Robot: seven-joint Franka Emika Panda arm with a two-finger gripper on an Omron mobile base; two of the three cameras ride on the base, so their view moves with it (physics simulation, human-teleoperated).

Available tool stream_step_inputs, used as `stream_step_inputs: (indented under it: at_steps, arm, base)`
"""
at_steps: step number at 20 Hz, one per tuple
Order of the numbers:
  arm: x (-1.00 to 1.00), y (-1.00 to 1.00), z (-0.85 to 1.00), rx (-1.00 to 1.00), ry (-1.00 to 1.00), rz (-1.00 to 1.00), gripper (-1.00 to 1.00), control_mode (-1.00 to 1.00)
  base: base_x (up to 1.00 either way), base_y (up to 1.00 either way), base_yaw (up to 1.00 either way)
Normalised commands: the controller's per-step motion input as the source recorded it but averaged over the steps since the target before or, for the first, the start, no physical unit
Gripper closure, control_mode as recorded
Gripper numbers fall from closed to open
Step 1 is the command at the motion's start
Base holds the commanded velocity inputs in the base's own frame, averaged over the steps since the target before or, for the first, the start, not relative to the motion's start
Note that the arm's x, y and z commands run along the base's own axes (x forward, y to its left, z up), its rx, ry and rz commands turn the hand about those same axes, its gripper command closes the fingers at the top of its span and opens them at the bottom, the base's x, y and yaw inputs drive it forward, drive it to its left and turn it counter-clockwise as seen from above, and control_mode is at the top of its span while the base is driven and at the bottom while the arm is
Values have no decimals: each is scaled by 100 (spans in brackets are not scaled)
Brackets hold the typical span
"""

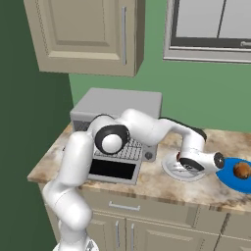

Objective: Open the toaster oven door. Place the bread on the bottom rack in the toaster oven and place the chicken drumstick on the top rack.

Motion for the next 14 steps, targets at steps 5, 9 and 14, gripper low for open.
stream_step_inputs:
  at_steps: [5,9,14]
  arm:
    - [-78,-4,58,1,-12,8,100,-100]
    - [-100,22,100,-10,-27,26,100,-100]
    - [-100,86,82,-26,-23,38,100,-100]
  base:
    - [0,0,0]
    - [0,0,0]
    - [0,0,0]
